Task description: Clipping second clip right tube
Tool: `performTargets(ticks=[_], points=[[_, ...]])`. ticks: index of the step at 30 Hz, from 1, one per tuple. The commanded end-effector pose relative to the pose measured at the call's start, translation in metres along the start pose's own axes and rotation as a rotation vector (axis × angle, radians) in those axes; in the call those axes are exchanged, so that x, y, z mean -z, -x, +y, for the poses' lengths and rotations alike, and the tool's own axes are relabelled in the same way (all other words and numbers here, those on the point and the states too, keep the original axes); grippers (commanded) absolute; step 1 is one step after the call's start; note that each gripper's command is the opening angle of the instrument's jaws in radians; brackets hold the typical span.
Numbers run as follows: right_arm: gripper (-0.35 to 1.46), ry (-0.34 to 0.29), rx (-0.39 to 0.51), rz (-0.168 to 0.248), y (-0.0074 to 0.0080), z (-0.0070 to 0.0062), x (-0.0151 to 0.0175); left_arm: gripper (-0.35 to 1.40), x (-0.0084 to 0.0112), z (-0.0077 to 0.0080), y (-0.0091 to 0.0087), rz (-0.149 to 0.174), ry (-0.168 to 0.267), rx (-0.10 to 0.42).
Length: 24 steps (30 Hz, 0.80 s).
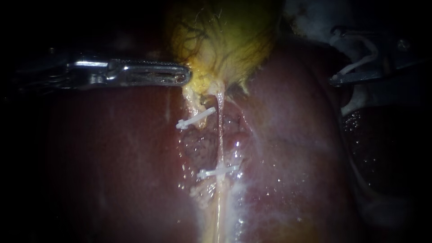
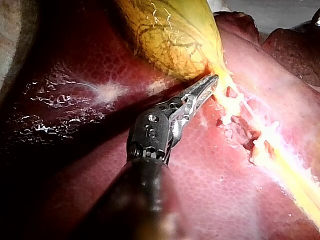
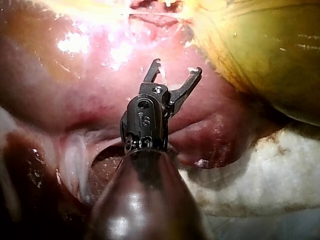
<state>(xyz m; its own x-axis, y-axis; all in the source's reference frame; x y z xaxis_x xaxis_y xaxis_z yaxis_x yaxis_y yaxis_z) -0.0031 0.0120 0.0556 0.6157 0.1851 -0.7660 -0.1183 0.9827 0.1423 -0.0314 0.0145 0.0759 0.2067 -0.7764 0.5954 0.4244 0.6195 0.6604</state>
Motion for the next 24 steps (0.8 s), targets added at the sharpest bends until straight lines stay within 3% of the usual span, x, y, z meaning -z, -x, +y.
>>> performTargets(ticks=[1, 5, 12, 19, 24], points=[[0.61, 0.0, 0.0, 0.0, 0.0, -0.0001, 0.0, -0.35, 0.0, 0.0, 0.0, 0.0, 0.0, 0.0], [0.61, 0.0, 0.0, 0.0, 0.0, -0.0001, 0.0, -0.35, 0.0006, 0.0, 0.0004, 0.002, -0.005, 0.002], [0.61, 0.0, 0.0, 0.0, 0.0, -0.0001, 0.0, -0.35, 0.0036, 0.0003, 0.0026, 0.001, 0.001, 0.012], [0.61, -0.008, 0.0, 0.005, -0.0001, -0.0002, 0.0, -0.35, 0.0081, -0.0004, 0.0056, -0.047, 0.02, 0.031], [0.61, -0.022, -0.001, 0.013, -0.0004, -0.0002, -0.0003, -0.35, 0.0101, -0.0009, 0.007, -0.066, 0.024, 0.03]])
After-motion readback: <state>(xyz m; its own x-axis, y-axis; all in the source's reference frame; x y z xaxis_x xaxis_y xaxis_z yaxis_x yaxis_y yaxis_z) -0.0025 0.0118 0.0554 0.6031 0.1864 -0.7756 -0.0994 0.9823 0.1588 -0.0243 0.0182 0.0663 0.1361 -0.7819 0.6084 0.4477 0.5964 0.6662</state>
